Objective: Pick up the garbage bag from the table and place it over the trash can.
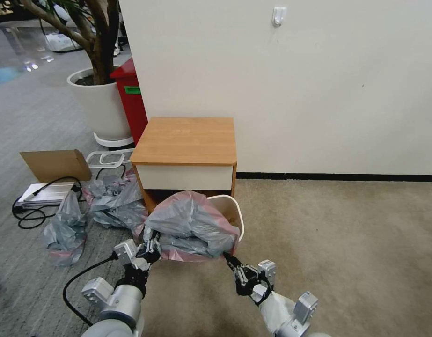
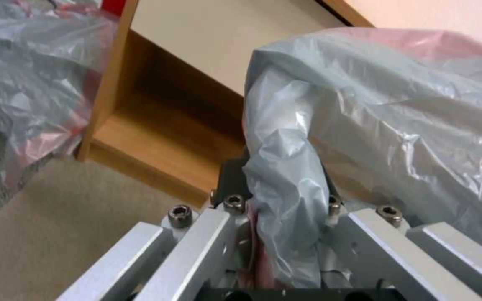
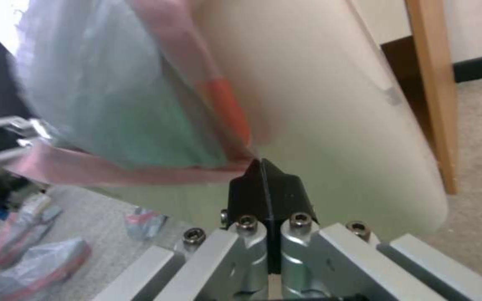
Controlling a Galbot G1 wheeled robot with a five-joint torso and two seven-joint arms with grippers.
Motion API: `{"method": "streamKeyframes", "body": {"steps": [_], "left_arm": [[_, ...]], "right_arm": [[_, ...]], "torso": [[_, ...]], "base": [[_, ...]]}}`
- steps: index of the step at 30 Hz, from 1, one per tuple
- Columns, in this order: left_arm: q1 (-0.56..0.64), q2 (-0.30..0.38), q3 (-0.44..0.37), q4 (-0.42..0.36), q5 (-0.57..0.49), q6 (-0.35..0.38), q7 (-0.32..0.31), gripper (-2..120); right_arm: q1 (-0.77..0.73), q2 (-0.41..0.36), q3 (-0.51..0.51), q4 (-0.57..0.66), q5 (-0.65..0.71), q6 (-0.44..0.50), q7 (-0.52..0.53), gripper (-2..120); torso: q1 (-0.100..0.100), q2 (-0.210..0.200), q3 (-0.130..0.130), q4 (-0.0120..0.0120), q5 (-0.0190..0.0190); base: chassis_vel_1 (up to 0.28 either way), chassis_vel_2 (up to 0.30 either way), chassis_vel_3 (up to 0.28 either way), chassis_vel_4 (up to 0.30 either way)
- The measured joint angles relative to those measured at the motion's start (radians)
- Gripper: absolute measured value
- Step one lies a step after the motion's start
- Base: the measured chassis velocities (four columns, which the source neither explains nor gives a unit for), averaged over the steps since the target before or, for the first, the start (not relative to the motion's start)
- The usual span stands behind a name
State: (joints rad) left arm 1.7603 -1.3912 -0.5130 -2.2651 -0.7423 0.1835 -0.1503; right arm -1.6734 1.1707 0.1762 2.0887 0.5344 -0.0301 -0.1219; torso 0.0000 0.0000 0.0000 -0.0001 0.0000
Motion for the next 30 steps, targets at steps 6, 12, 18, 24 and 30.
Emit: {"method": "streamKeyframes", "body": {"steps": [6,12,18,24,30], "left_arm": [[-0.001,0.004,-0.002,0.002,-0.003,0.011,-0.014,7],[-0.018,0.022,-0.021,0.026,0.032,0.008,-0.024,7],[-0.022,0.035,-0.034,0.047,0.086,-0.024,-0.012,7],[-0.022,0.038,-0.024,0.053,0.114,-0.035,0.002,7],[-0.021,0.041,-0.018,0.058,0.136,-0.05,0.015,7]], "right_arm": [[-0.007,0.0,0.014,-0.018,-0.067,0.023,-0.003,2],[-0.041,-0.005,0.019,-0.009,-0.18,0.047,-0.033,24],[-0.052,0.011,0.054,0.0,-0.253,0.03,0.13,47],[-0.016,0.038,0.084,0.071,-0.157,0.059,0.151,70],[0.004,0.042,0.076,0.115,-0.126,0.055,0.116,91]], "torso": [[0.0,0.0,0.0,0.0001,0.0],[0.0,0.0,0.0,0.0,-0.0001],[0.0,0.0,0.0,0.0,-0.0001],[0.0,0.0,0.0,0.0,-0.0001],[0.0,0.0,0.0,0.0001,-0.0001]], "base": [[0.0,0.0,0.0,0.0],[0.0,0.0,0.0,0.0],[0.0,0.0,0.0,0.0],[0.0,0.0,0.0,0.0],[0.0,0.0,0.0,0.0]]}}
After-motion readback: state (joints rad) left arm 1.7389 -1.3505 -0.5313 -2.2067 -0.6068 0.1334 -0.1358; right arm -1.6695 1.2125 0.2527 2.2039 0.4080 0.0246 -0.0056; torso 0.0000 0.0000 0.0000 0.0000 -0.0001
